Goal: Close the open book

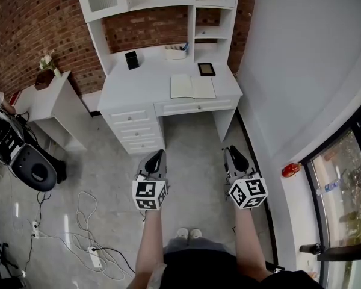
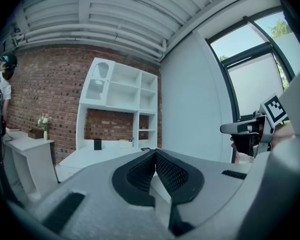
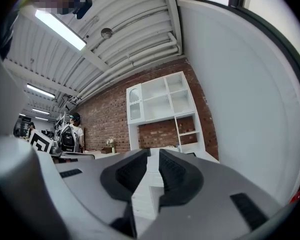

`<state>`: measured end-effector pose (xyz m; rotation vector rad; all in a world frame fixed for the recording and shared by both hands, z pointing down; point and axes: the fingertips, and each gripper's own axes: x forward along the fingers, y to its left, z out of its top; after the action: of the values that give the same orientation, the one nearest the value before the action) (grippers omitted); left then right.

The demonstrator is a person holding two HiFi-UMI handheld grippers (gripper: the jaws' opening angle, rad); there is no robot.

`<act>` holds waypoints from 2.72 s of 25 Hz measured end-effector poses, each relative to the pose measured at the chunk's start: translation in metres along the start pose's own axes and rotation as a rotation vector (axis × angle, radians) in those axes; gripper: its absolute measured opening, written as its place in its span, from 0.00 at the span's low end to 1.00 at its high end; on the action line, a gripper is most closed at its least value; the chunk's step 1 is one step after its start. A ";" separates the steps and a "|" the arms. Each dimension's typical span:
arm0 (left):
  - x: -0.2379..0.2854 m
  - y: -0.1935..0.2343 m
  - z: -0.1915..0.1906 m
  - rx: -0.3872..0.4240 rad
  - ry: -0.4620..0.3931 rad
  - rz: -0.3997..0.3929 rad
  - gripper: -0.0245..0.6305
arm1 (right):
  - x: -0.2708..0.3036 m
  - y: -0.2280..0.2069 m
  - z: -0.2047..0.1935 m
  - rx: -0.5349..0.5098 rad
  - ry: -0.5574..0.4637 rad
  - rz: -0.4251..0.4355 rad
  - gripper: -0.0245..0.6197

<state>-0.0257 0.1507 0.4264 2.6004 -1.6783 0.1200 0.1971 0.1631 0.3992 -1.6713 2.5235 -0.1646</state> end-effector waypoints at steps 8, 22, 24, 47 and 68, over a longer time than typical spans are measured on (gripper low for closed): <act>-0.010 0.008 -0.005 -0.012 0.014 0.050 0.05 | 0.003 -0.007 0.002 0.020 -0.036 0.039 0.31; -0.015 0.016 0.007 -0.003 -0.043 0.133 0.05 | 0.011 -0.025 0.012 0.013 -0.065 0.069 0.33; -0.015 0.017 0.013 -0.004 -0.060 0.146 0.05 | 0.012 -0.027 0.017 0.008 -0.072 0.073 0.33; 0.101 0.111 0.040 0.005 -0.165 0.164 0.05 | 0.152 -0.060 0.036 -0.066 -0.111 0.071 0.33; 0.365 0.296 0.038 -0.010 -0.046 0.001 0.05 | 0.448 -0.104 0.003 -0.019 -0.007 -0.046 0.33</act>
<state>-0.1447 -0.3055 0.4193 2.6151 -1.6897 0.0513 0.1178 -0.2901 0.3977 -1.7343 2.4903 -0.1389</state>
